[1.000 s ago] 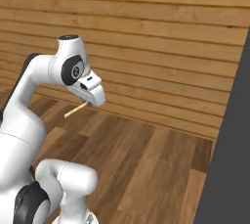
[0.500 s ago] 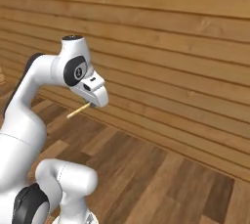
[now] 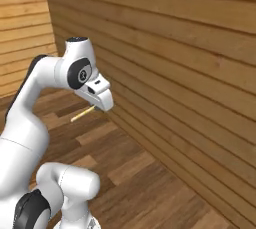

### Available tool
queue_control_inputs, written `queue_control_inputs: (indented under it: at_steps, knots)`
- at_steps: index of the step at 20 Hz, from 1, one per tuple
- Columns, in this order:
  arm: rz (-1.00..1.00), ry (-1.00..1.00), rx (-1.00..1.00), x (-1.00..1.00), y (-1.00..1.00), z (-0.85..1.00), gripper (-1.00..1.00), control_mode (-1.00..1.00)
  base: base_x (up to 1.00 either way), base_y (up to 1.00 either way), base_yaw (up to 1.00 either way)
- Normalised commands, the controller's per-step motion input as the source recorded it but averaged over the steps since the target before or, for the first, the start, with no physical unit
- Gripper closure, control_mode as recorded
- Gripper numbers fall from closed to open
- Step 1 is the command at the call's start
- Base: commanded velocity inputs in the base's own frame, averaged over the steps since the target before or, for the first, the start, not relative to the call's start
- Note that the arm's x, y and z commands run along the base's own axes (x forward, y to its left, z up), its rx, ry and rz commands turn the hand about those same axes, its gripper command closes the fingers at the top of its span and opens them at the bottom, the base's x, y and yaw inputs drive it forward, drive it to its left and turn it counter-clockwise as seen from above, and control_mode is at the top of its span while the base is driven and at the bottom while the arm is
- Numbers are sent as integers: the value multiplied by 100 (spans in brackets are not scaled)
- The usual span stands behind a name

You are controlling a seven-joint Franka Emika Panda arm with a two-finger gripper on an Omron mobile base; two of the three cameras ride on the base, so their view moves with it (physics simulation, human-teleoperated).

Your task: Take a straw from the drawer in front and place it inside the glass cup on the dining counter.

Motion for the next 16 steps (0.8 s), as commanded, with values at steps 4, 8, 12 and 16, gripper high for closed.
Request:
queue_control_inputs:
  at_steps: [4, 8, 12, 16]
  knots:
    - [0, 0, 0, 0, 0, 0, 100, 100, 100, 0, 67]
    - [0, 0, 0, 0, 0, 0, 100, 100, 100, 0, 79]
    - [0, 0, 0, 0, 0, 0, 100, 100, 98, -1, 82]
    - [0, 0, 0, 0, 0, 0, 100, 100, 91, -11, 78]
